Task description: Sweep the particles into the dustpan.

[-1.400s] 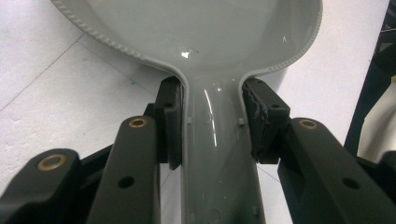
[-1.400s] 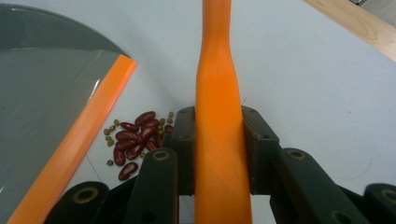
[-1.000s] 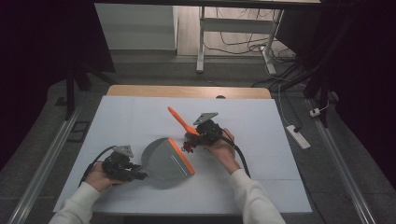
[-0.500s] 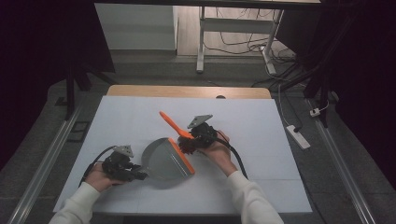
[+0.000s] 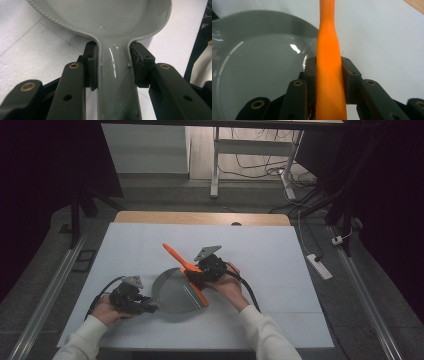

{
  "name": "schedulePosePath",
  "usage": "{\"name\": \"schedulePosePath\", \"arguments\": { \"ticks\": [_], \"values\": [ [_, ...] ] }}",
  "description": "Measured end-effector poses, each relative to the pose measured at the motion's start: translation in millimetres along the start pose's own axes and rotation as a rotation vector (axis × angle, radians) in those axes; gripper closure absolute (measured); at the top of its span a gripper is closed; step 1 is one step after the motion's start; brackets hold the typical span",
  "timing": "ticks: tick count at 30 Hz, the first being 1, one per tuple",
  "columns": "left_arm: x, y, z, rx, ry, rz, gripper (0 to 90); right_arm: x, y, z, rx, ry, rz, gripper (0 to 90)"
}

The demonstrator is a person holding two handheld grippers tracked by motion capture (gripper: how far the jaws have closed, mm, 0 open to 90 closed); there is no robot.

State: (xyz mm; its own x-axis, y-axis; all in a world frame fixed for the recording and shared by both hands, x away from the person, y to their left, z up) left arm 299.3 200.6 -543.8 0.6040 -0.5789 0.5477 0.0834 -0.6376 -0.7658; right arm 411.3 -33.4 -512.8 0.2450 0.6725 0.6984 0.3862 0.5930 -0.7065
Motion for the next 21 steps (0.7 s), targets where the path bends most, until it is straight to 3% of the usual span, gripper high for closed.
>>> {"name": "schedulePosePath", "arguments": {
  "ticks": [5, 9, 14, 18, 21],
  "values": [
    [0.0, 0.0, 0.0, 0.002, 0.000, 0.001, 61.7, 5.8, -0.6, 9.6, 0.053, 0.007, -0.025, 69.8],
    [0.0, -0.1, -0.1, 0.002, 0.003, 0.002, 61.7, 10.8, 0.6, 20.6, 0.072, -0.023, -0.029, 69.7],
    [-0.1, -0.1, -0.2, -0.001, 0.002, 0.001, 61.7, 17.5, -5.1, 27.3, 0.131, -0.002, -0.065, 69.8],
    [-0.1, -0.2, -0.3, 0.000, 0.002, 0.000, 61.8, 21.3, -19.7, 16.6, 0.056, -0.012, -0.098, 69.8],
    [0.0, -0.2, -0.5, 0.000, 0.001, 0.001, 61.8, 18.1, -29.6, 1.1, -0.003, 0.021, -0.105, 69.7]
  ]
}}
Point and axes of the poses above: each handheld gripper's, and its own axes: y roughly forward along the jaws, x roughly out of its top, z roughly to its left, the point moved 4 cm from there along y, roughly forward along the jaws, and after that the axes turned 3 degrees about -x, right-handed, at the moved point
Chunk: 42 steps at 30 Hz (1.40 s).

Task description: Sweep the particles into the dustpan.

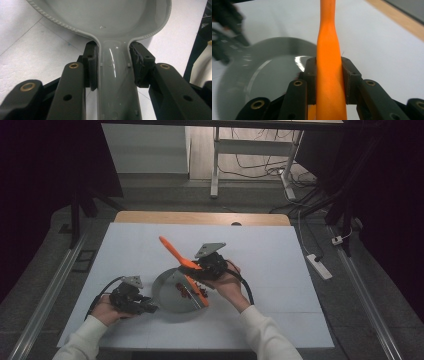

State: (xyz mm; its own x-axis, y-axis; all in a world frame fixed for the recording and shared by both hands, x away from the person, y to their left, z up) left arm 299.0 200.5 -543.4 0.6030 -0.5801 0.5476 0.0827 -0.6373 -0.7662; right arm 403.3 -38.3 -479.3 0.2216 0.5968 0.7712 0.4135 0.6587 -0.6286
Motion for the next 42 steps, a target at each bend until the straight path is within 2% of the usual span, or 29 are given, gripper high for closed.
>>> {"name": "schedulePosePath", "arguments": {
  "ticks": [4, 8, 12, 15, 17, 21, 24, 25, 26, 27, 28, 31, 33, 38, 42],
  "values": [
    [0.0, 0.0, -0.2, 0.001, -0.001, 0.001, 61.8, -6.8, -5.7, -18.7, -0.049, 0.051, 0.008, 69.7],
    [0.1, 0.1, -0.3, 0.001, -0.002, 0.001, 61.8, -16.8, -0.3, -28.0, -0.095, 0.068, 0.062, 69.7],
    [0.0, 0.1, -0.3, 0.001, -0.001, 0.001, 61.7, -25.4, 10.6, -29.0, -0.103, 0.066, 0.116, 69.8],
    [-0.1, 0.1, -0.2, 0.000, -0.001, 0.000, 61.7, -28.1, 18.4, -23.4, -0.095, 0.066, 0.153, 69.8],
    [-0.1, 0.1, -0.3, 0.001, 0.000, 0.000, 61.7, -27.3, 21.2, -18.4, -0.073, 0.067, 0.148, 69.8],
    [-0.1, 0.0, -0.3, 0.000, 0.000, 0.002, 61.7, -22.6, 25.5, -4.2, -0.035, 0.034, 0.150, 69.7],
    [-0.3, 0.0, -0.3, 0.001, 0.000, 0.002, 61.7, -17.7, 26.4, 6.2, 0.001, 0.042, 0.127, 69.7],
    [-0.2, 0.0, -0.4, 0.001, 0.000, 0.002, 61.7, -15.2, 25.6, 9.2, 0.029, 0.056, 0.112, 69.8],
    [-0.1, 0.0, -0.4, 0.001, 0.000, 0.001, 61.7, -12.7, 24.9, 12.5, 0.077, 0.083, 0.098, 69.8],
    [-0.1, 0.0, -0.3, 0.001, 0.001, 0.002, 61.7, -10.8, 24.4, 15.1, 0.112, 0.084, 0.083, 69.8],
    [-0.2, 0.1, -0.3, 0.001, 0.001, 0.002, 61.7, -8.8, 23.6, 17.8, 0.112, 0.072, 0.076, 69.8],
    [-0.3, 0.0, -0.4, 0.001, 0.001, 0.002, 61.7, -4.0, 18.3, 20.2, 0.075, 0.026, 0.073, 69.8],
    [-0.3, 0.1, -0.4, 0.001, 0.001, 0.001, 61.7, -2.4, 13.2, 16.4, 0.066, 0.034, 0.056, 69.8],
    [-0.5, 0.2, -0.3, -0.001, 0.000, -0.001, 61.7, -4.3, 1.7, 0.8, 0.006, 0.060, 0.050, 69.8],
    [-0.5, 0.3, -0.2, -0.001, -0.001, -0.001, 61.8, -9.9, -2.3, -9.2, -0.044, 0.070, 0.071, 69.8]
  ]
}}
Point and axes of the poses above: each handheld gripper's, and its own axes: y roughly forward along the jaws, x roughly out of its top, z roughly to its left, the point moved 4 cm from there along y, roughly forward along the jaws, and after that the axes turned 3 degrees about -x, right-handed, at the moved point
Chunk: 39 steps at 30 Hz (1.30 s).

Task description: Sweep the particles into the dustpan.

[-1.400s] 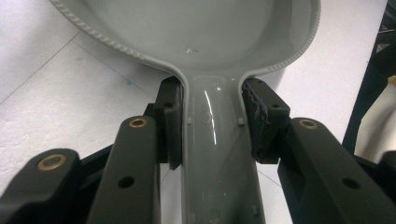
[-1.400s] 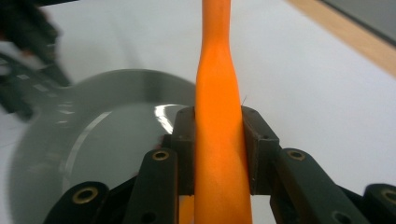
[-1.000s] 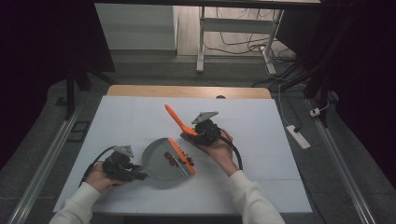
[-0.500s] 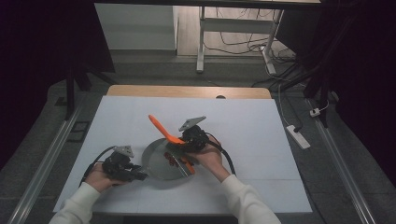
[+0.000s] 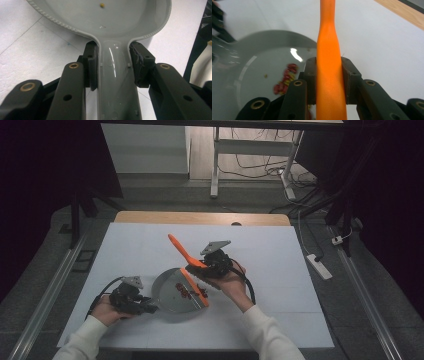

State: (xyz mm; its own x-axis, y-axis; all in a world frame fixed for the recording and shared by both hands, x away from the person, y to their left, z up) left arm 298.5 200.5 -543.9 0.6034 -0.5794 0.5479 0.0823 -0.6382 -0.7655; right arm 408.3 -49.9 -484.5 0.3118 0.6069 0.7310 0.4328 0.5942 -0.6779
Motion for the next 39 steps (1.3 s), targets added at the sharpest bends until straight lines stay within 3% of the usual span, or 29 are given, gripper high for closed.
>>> {"name": "schedulePosePath", "arguments": {
  "ticks": [7, 16, 25, 30, 33, 37, 39],
  "values": [
    [-0.1, 0.2, 0.2, -0.001, -0.002, 0.000, 61.7, -9.9, -7.3, -10.2, -0.060, -0.010, 0.027, 69.7],
    [0.0, -0.1, -0.6, 0.003, 0.000, 0.000, 61.7, -36.3, -2.7, -14.5, -0.080, 0.011, 0.096, 69.8],
    [0.0, 0.1, -0.4, 0.002, 0.000, 0.001, 61.8, -32.4, 1.6, 7.3, -0.068, -0.056, 0.102, 69.7],
    [0.1, 0.2, -0.5, 0.003, 0.000, 0.000, 61.7, -30.8, 3.0, 17.0, -0.045, -0.072, 0.096, 69.7],
    [-0.1, 0.0, -1.0, 0.006, 0.000, -0.001, 61.8, -28.7, 5.0, 24.0, -0.005, -0.064, 0.079, 69.7],
    [-0.3, -0.2, -0.8, 0.004, -0.001, -0.001, 61.7, -24.8, 5.6, 32.9, -0.012, -0.103, 0.067, 69.5],
    [-0.1, 0.0, -0.5, 0.002, 0.001, 0.000, 61.7, -21.8, 2.4, 34.3, 0.044, -0.075, 0.033, 69.8]
  ]
}}
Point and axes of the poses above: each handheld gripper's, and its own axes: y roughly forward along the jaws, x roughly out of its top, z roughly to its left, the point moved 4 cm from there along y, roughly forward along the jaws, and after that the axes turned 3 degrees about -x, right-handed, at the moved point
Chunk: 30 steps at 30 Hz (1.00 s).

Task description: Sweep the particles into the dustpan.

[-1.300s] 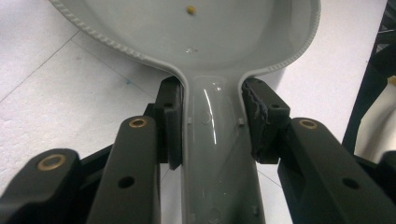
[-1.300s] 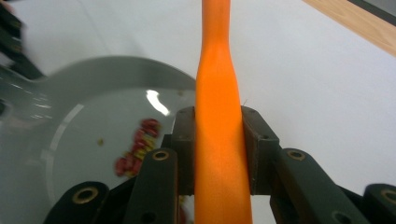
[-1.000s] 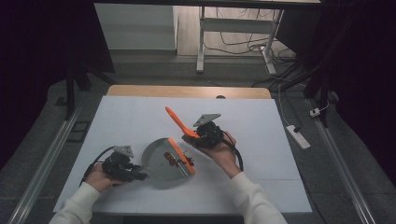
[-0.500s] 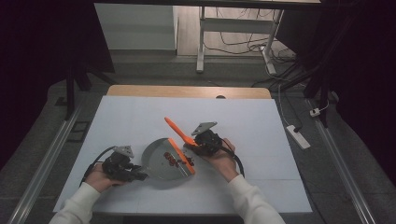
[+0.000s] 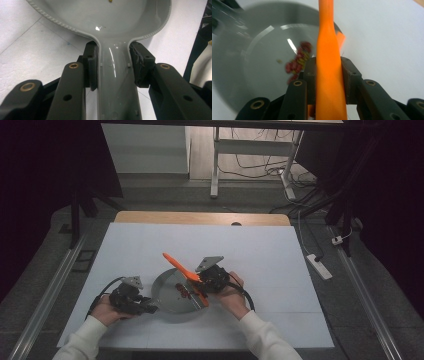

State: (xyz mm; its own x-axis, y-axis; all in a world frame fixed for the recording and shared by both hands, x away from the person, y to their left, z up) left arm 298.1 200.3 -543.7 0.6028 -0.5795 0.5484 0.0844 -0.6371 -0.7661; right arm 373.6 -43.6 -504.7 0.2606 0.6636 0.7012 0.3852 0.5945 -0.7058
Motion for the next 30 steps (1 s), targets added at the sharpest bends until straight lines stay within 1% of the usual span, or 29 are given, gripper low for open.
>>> {"name": "schedulePosePath", "arguments": {
  "ticks": [1, 2, 4, 6, 8, 9, 12, 14, 18, 22, 27, 28, 29, 30],
  "values": [
    [0.1, 0.1, 0.0, 0.000, 0.001, 0.000, 61.7, 1.4, -1.0, 0.4, 0.037, 0.024, -0.015, 69.7],
    [0.1, 0.1, 0.0, -0.001, 0.000, 0.000, 61.7, 2.6, -1.8, 1.4, 0.047, 0.032, -0.024, 69.7],
    [0.0, 0.2, 0.0, 0.000, 0.000, -0.001, 61.7, 4.6, -4.4, 2.4, 0.037, 0.015, -0.025, 69.7],
    [0.0, 0.2, -0.4, -0.001, -0.001, -0.002, 61.7, 6.6, -8.7, 0.9, 0.042, 0.027, -0.046, 69.7],
    [-0.1, 0.2, -0.5, -0.001, -0.001, -0.002, 61.7, 7.9, -13.7, -2.7, 0.024, 0.034, -0.058, 69.7],
    [0.0, 0.2, -0.5, 0.000, 0.000, -0.002, 61.7, 8.0, -16.2, -5.3, 0.006, 0.030, -0.059, 69.7],
    [0.0, 0.1, -0.3, 0.002, 0.000, -0.001, 61.8, 6.1, -22.0, -13.8, -0.033, 0.041, -0.055, 69.7],
    [-0.1, 0.1, -0.4, 0.002, 0.000, -0.001, 61.7, 3.5, -23.6, -19.5, -0.071, 0.042, -0.043, 69.7],
    [-0.1, 0.1, -0.8, 0.004, 0.000, -0.001, 61.7, -2.6, -23.1, -28.9, -0.103, 0.065, -0.019, 69.8],
    [-0.1, 0.2, -0.8, 0.004, -0.001, -0.002, 61.7, -9.9, -21.6, -38.9, -0.158, 0.069, 0.022, 69.7],
    [-0.2, 0.1, -0.7, 0.003, -0.001, -0.002, 61.7, -24.8, -18.2, -51.6, -0.189, 0.116, 0.068, 69.8],
    [-0.2, 0.2, -0.6, 0.002, -0.001, -0.002, 61.7, -27.9, -17.1, -52.4, -0.186, 0.118, 0.076, 69.8],
    [-0.3, 0.2, -0.5, 0.001, -0.001, -0.002, 61.7, -29.3, -16.9, -51.1, -0.173, 0.140, 0.058, 69.8],
    [-0.3, 0.2, -0.4, 0.001, -0.001, -0.001, 61.7, -29.9, -16.1, -48.7, -0.147, 0.161, 0.047, 69.7]
  ]
}}
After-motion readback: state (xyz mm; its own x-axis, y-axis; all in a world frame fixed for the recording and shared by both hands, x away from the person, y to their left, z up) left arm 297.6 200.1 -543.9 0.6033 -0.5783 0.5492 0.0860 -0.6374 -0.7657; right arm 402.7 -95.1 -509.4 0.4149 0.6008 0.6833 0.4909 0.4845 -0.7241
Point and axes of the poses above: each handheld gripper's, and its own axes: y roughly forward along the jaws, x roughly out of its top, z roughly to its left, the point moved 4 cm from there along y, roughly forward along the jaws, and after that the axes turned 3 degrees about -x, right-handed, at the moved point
